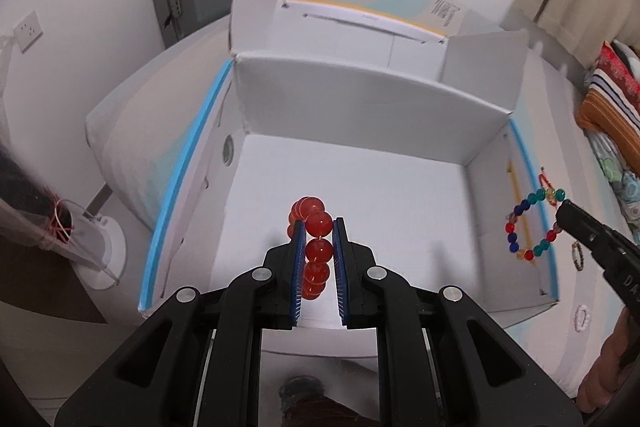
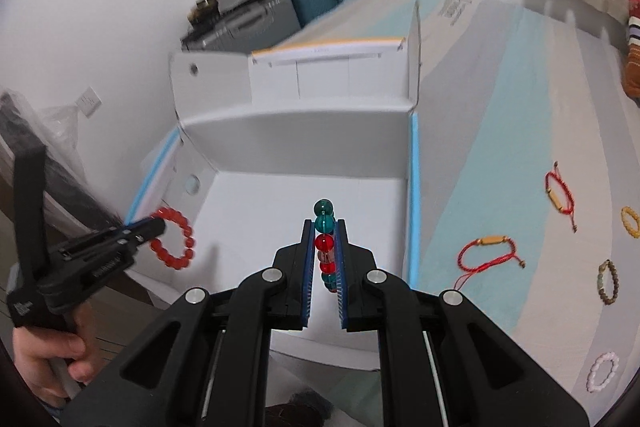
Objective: Organize jewelry
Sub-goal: 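Carry the red bead bracelet in the left tool over the box interior, then open the left tool to drop the red bracelet while the right tool drops the multicolour one, then move both open tools back toward the remaining bracelets on the bed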
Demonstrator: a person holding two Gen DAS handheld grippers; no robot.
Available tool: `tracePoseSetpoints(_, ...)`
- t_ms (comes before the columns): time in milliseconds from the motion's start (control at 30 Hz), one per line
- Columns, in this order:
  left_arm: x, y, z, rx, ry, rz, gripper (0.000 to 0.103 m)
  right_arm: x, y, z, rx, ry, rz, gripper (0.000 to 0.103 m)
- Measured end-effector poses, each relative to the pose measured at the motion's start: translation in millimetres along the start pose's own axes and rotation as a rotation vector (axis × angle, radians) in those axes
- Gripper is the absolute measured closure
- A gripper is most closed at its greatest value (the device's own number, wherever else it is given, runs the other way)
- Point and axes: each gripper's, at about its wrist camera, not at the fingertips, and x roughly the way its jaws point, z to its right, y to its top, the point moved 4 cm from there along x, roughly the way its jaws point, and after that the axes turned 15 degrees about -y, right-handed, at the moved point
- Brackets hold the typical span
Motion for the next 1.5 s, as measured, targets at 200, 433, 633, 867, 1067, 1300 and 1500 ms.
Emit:
tracePoseSetpoints(200, 17.7, -1.3, -23.0, -0.013, 0.010, -0.043, 0.091, 32.6, -8.8, -18.3, -0.031, -0.035, -0.063, 0.094)
tracePoseSetpoints(433, 35.6, 0.6, -42.6, -0.022, 0.031, -0.083, 0.091, 52.4, -18.9, -32.9, -0.055, -0.051, -0.101, 0.094)
tracePoseSetpoints(633, 46.3, 2.3, -47.0, -0.022, 0.041, -0.118, 0.090, 64.1, -24.7, -36.7, -0.061, -0.073, -0.155, 0.092)
tracePoseSetpoints(867, 34.3, 4.6, -41.7, -0.034, 0.062, -0.060, 0.067, 45.9, -17.9, -36.8, -0.062, -0.112, -0.094, 0.041)
tracePoseSetpoints(1067, 15.5, 6.4, -27.2, -0.013, 0.099, -0.012, 0.026, 28.3, -12.6, -25.0, -0.045, -0.116, -0.055, 0.023)
tracePoseSetpoints(1300, 6.6, 8.4, 4.3, 0.044, 0.122, 0.039, 0.010, 13.1, -8.3, 3.8, -0.017, -0.165, -0.015, 0.013)
tracePoseSetpoints(1500, 4.4, 11.2, 29.1, 0.052, 0.125, 0.066, 0.008, 4.3, -5.6, 29.5, 0.015, -0.200, 0.000, 0.009)
